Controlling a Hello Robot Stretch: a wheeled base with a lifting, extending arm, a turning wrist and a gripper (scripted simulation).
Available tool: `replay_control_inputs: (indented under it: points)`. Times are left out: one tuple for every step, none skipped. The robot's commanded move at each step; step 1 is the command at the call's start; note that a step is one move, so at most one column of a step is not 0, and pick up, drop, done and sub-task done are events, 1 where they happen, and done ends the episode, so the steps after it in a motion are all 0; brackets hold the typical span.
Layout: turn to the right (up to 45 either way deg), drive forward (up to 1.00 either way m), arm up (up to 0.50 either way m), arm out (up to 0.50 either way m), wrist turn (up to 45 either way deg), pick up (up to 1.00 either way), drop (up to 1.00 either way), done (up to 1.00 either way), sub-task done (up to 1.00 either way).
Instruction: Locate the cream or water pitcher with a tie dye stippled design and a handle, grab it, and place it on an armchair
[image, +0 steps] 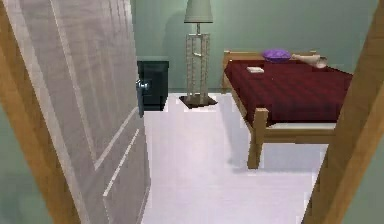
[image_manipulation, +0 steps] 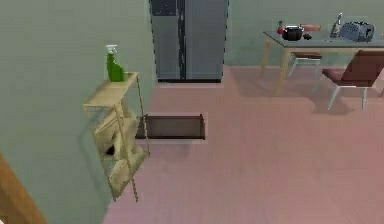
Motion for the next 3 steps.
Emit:
replay_control_inputs:
  points:
    - [0.0, 0.75, 0.00, 0.00, 0.0, 0.00, 0.00, 0.00, 0.00]
    - [33.0, 0.00, 0.00, 0.00, 0.0, 0.00, 0.00, 0.00, 0.00]
    - [0.0, 0.50, 0.00, 0.00, 0.0, 0.00, 0.00, 0.00, 0.00]
